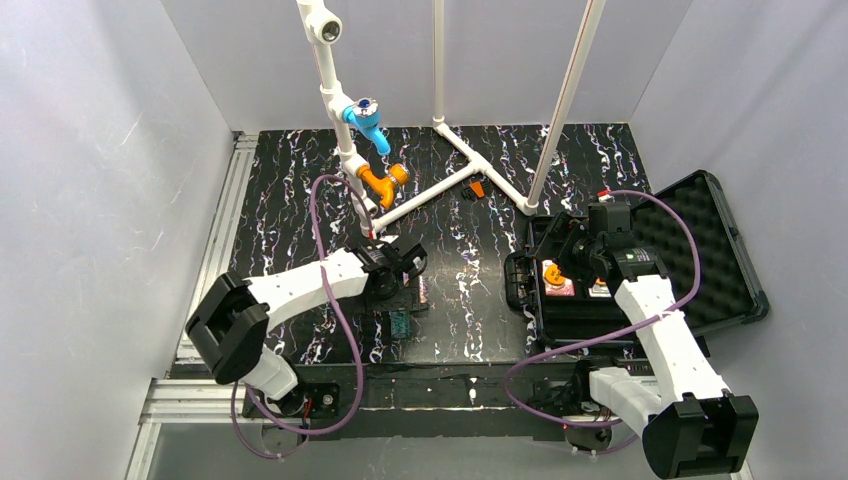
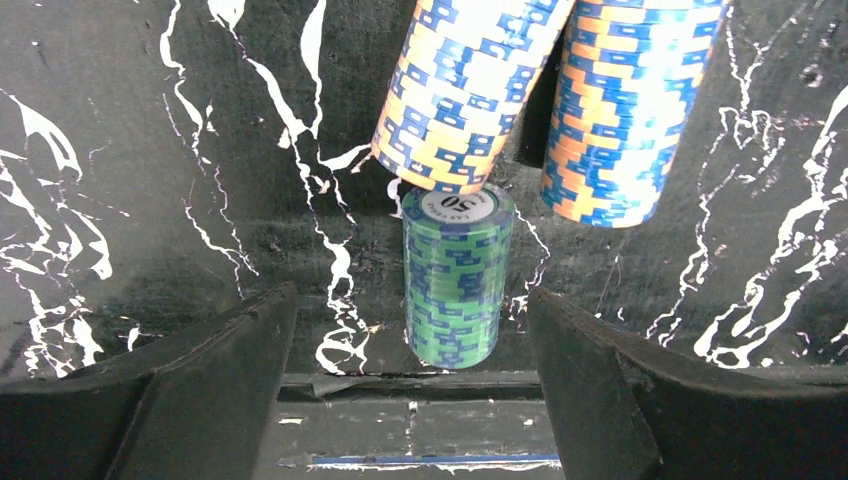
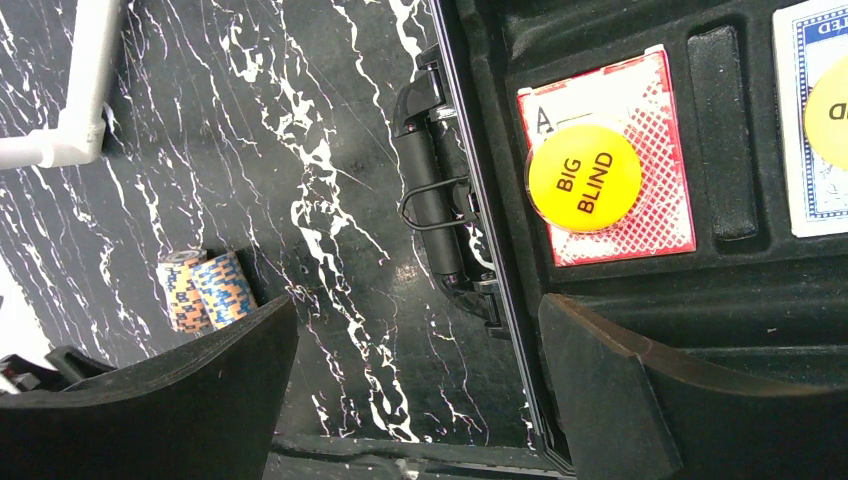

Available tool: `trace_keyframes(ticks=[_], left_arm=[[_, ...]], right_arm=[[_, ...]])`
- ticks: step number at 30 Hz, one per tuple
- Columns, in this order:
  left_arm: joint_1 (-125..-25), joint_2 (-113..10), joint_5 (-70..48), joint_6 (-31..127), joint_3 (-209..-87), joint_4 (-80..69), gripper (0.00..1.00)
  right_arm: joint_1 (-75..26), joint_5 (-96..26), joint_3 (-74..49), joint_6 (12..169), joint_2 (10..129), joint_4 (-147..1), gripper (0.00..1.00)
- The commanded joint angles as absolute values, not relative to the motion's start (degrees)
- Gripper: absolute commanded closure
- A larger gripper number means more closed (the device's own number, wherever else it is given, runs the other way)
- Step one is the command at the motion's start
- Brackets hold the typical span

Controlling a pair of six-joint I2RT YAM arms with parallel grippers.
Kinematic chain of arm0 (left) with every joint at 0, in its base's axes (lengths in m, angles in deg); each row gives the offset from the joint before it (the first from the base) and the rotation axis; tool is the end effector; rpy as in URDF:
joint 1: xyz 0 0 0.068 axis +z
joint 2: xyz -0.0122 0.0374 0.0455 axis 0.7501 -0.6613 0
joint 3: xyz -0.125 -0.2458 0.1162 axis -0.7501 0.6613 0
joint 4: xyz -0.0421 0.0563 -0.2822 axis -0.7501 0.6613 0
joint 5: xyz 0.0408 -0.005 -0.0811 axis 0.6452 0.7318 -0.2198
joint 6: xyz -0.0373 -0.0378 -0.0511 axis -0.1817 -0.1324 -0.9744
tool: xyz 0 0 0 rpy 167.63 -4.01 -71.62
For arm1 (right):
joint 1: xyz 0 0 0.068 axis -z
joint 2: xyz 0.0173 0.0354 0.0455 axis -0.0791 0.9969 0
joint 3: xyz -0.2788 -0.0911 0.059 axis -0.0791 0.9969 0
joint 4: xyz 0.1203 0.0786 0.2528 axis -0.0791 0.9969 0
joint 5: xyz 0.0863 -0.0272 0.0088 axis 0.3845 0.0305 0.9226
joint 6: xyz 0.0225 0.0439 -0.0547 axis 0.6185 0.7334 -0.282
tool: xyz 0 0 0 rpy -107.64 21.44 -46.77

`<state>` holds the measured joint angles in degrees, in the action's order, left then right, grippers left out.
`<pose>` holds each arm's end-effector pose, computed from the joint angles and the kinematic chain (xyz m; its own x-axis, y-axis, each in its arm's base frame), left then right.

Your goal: Pack up texas hold em set

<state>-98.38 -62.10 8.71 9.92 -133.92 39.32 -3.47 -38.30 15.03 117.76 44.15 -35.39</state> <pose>0.2133 -0.2332 0.2031 -0.9303 -0.0579 -0.3622 -0.0082 0.9905 -0.1373 0.2285 0.0373 0.2775 -0.7033 0.4673 -0.5358 0.2428 0.8662 0.4368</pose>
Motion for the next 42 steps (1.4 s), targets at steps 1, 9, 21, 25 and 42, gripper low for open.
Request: trace_keyframes(ticks=[1, 9, 21, 25, 42], left_arm=[[-98.81, -63.27, 10.96, 8.09, -133.81, 39.38, 0.17], [-98.87, -63.96, 9.87, 5.45, -132.82, 38.64, 0.16], [-99.26, -67.53, 7.42, 3.06, -133.35, 37.15, 0.16], [-99.59, -68.98, 7.09, 3.23, -133.8, 36.52, 0.23], [-100.5, -72.97, 6.51, 3.37, -134.38, 33.67, 0.54]], right_arm=[[-3.72, -37.31, 15.3, 116.33, 43.84, -37.41, 0.02], [-3.77, -36.65, 16.67, 116.51, 44.08, -38.54, 0.02], [-3.78, -36.38, 16.62, 115.94, 44.33, -38.69, 0.02], [-3.8, -35.95, 17.02, 115.98, 44.38, -38.82, 0.02], [-3.78, -36.12, 17.03, 115.27, 43.15, -38.13, 0.02]])
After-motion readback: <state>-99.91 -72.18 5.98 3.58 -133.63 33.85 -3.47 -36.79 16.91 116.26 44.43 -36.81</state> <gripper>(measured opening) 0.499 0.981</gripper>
